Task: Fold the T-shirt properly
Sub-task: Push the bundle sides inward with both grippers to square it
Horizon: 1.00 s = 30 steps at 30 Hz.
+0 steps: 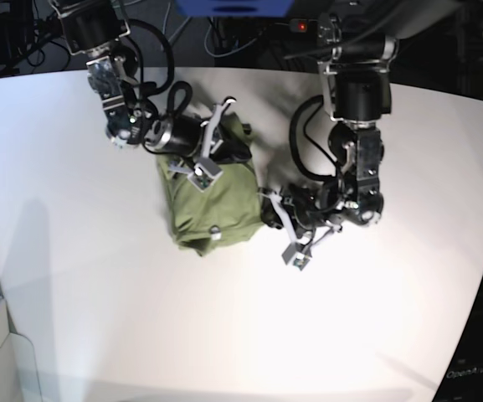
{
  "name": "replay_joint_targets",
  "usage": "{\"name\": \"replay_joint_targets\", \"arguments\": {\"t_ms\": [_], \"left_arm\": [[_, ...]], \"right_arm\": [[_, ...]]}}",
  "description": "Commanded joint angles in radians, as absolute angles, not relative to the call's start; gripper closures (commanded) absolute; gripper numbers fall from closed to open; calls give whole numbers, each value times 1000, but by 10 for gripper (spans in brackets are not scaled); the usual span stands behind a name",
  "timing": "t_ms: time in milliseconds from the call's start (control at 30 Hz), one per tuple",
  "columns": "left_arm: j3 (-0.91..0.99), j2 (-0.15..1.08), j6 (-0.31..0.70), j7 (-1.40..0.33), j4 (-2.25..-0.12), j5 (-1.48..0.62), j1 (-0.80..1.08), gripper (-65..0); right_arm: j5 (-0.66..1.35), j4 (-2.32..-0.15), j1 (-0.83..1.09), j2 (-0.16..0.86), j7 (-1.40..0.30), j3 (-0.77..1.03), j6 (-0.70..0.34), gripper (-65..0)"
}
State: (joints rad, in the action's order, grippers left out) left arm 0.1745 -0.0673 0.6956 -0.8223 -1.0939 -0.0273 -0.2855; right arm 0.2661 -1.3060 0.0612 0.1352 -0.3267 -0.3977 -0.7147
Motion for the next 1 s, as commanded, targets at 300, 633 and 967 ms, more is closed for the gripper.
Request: {"name": "replay_joint_targets", "arguments": {"t_ms": [300, 633, 967], "left_arm": [[176, -70, 698, -869, -1133, -41, -317, -78], [177, -45, 698, -978, -1319, -42, -306, -78], [171, -1, 698, -1082, -1488, -42, -159, -78]], "right_arm": [[186, -1521, 79, 188, -564, -397, -698, 0], [188, -1735, 88, 200, -687, -401, -698, 0], [185, -1911, 159, 220, -696, -383, -698, 0]]}}
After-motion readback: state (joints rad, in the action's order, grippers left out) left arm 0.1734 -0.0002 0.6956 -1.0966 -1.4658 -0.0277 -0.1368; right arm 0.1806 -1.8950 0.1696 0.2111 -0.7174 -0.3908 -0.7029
